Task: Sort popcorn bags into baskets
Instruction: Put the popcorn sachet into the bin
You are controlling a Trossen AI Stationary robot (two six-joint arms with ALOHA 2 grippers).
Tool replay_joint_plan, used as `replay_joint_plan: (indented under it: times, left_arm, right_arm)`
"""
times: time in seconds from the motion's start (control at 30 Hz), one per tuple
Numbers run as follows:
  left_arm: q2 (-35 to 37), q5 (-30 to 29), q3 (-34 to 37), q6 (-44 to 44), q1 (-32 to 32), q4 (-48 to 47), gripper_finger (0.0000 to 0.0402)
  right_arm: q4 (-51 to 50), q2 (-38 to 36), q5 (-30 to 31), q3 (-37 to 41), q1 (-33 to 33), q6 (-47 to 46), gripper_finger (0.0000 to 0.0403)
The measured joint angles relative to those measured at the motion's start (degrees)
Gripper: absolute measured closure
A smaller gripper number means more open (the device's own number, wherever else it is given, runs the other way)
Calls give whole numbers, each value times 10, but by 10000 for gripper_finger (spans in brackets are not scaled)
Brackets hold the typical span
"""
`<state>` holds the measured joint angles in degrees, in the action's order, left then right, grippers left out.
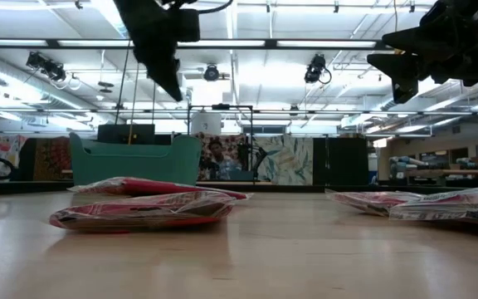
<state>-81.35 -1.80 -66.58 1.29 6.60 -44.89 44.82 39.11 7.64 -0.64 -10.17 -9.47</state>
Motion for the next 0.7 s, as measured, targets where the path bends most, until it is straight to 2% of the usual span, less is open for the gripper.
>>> replay_joint_plan:
  times: [0.13, 0.4, 0.53, 0.7]
  left_arm:
    - [-5, -33, 32, 70, -96, 13, 253]
    - [-54, -172, 42, 151, -283, 33, 235]
    - [-95, -207, 42, 184, -340, 31, 209]
    - [-157, -220, 42, 198, -374, 31, 161]
  right_arm:
    - [0, 0, 0, 0, 0, 0, 214]
    - [2, 1, 1, 0, 1, 5, 214]
    - [8, 1, 1, 0, 8, 20, 214]
    - [21, 1, 3, 0, 20, 35, 214]
